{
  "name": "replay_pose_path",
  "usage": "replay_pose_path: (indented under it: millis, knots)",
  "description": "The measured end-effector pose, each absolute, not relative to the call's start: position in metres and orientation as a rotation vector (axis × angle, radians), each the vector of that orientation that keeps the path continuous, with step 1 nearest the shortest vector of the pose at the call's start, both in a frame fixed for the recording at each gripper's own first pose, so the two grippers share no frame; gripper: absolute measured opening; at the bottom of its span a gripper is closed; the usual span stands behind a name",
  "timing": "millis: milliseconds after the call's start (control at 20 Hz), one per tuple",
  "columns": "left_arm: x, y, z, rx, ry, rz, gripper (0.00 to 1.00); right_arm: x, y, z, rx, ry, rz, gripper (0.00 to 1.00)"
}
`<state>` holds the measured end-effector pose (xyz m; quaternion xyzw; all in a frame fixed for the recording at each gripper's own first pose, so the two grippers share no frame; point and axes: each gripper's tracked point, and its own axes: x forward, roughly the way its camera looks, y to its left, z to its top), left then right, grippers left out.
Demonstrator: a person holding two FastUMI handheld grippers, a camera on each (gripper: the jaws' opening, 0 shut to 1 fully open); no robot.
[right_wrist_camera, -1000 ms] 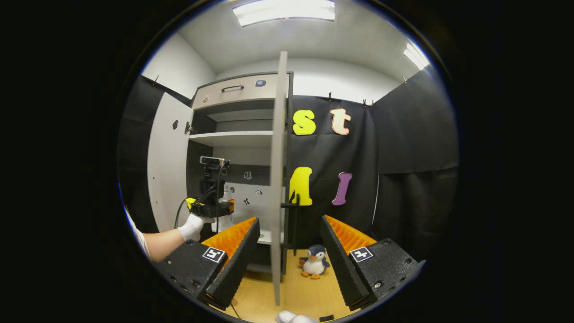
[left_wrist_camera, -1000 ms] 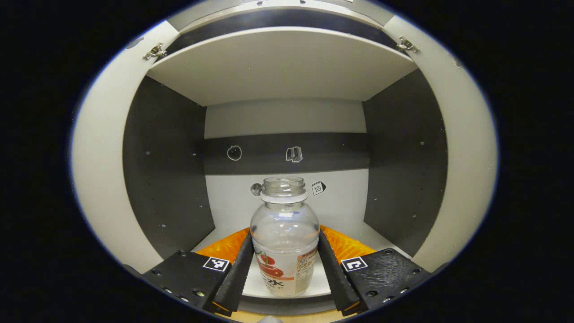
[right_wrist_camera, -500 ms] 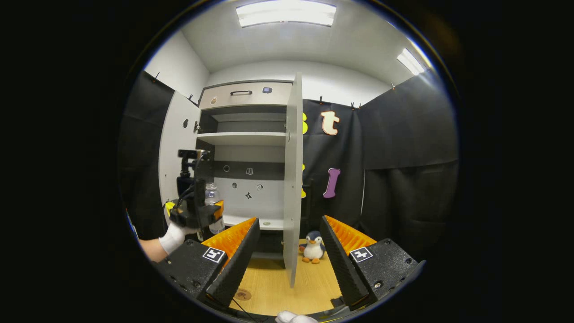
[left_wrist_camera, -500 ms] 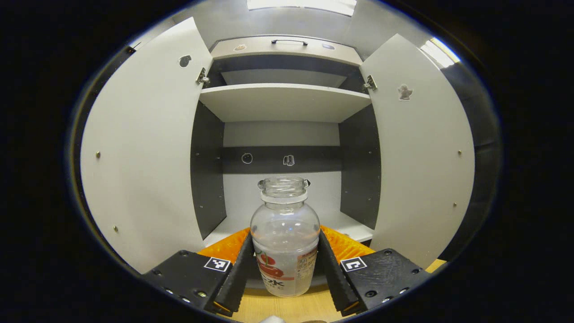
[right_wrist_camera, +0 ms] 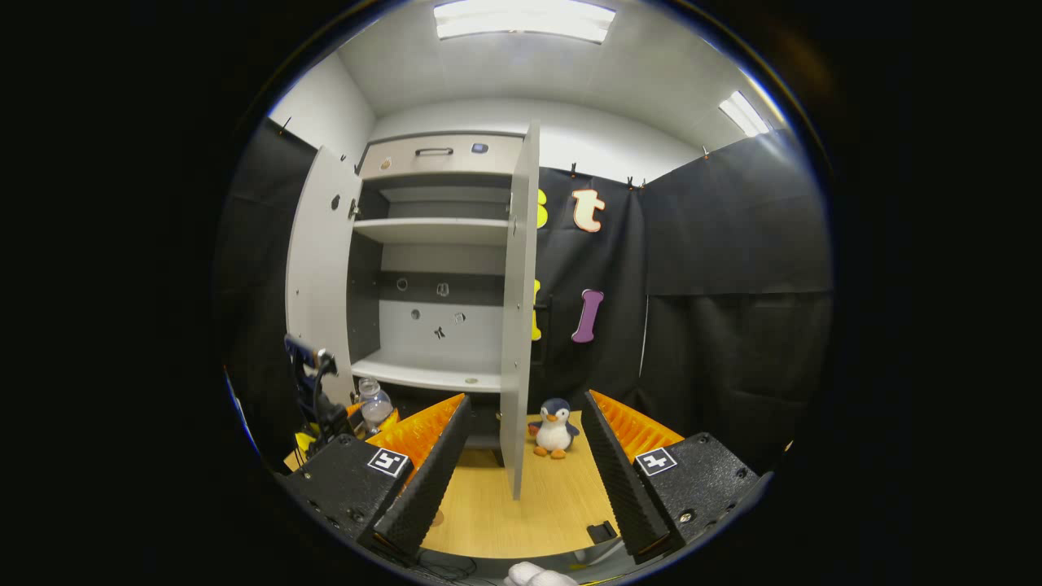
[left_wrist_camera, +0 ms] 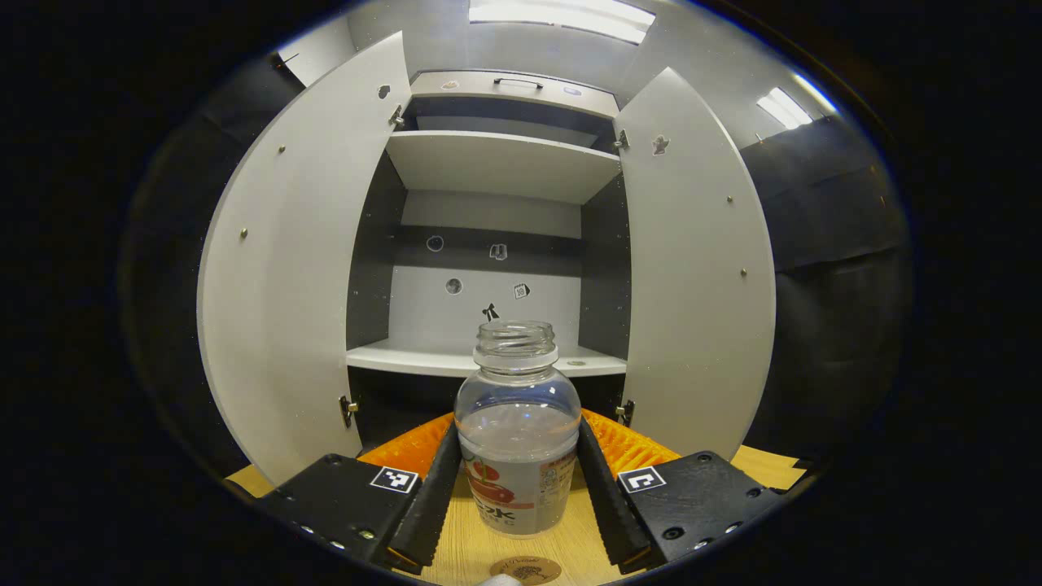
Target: Grasp the bottle in the cabinet with the left hand and place it on the coaster, then close the right door with the right hand and the left door with the left hand.
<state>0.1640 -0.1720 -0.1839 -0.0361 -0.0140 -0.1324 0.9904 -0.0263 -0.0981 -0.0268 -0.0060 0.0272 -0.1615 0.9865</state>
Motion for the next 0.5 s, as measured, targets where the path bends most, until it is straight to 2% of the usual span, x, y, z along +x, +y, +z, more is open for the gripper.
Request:
replay_pose_path:
  millis: [500]
  knots:
    - [0.144,-0.183,-0.304,-0.049,0.059,-0.319,0.74,-0.018,-0.089,-0.062,-0.013,0.177,-0.322,0.84]
